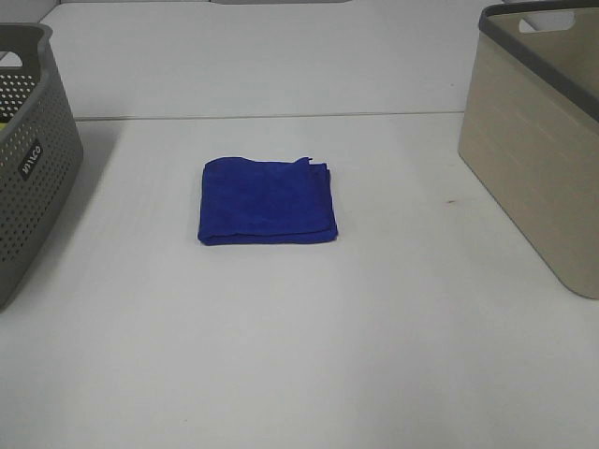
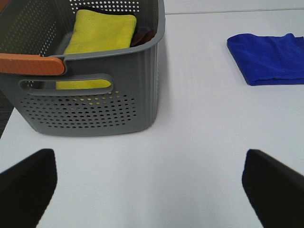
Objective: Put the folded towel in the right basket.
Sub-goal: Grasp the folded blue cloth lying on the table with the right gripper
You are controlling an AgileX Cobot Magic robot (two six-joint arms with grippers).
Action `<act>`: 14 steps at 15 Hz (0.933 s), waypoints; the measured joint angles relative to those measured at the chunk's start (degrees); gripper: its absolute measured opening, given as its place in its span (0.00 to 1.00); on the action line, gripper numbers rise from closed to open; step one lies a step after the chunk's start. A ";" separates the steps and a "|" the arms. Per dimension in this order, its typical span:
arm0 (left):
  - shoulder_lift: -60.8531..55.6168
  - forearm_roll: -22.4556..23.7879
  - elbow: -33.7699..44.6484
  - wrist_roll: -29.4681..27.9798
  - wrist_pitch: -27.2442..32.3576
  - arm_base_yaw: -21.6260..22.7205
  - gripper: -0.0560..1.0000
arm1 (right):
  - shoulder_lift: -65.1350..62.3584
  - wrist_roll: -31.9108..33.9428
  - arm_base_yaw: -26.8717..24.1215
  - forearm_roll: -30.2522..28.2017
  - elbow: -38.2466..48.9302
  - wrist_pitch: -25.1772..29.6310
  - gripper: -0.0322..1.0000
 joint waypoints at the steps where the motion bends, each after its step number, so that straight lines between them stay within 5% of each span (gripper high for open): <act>1: 0.00 0.00 0.00 0.00 0.00 0.00 0.99 | 3.21 -0.17 0.00 0.11 -2.23 0.00 0.96; 4: 0.00 0.00 0.00 0.00 0.00 0.00 0.99 | 16.21 -3.61 2.01 7.91 -9.11 -0.69 0.94; 10: 0.00 -0.06 0.00 0.00 0.00 0.00 0.99 | 49.68 -5.27 19.19 14.55 -23.49 -7.33 0.93; 14: 0.00 -0.06 0.00 -0.06 0.00 0.00 0.99 | 66.69 -6.82 19.19 17.59 -35.01 -7.85 0.93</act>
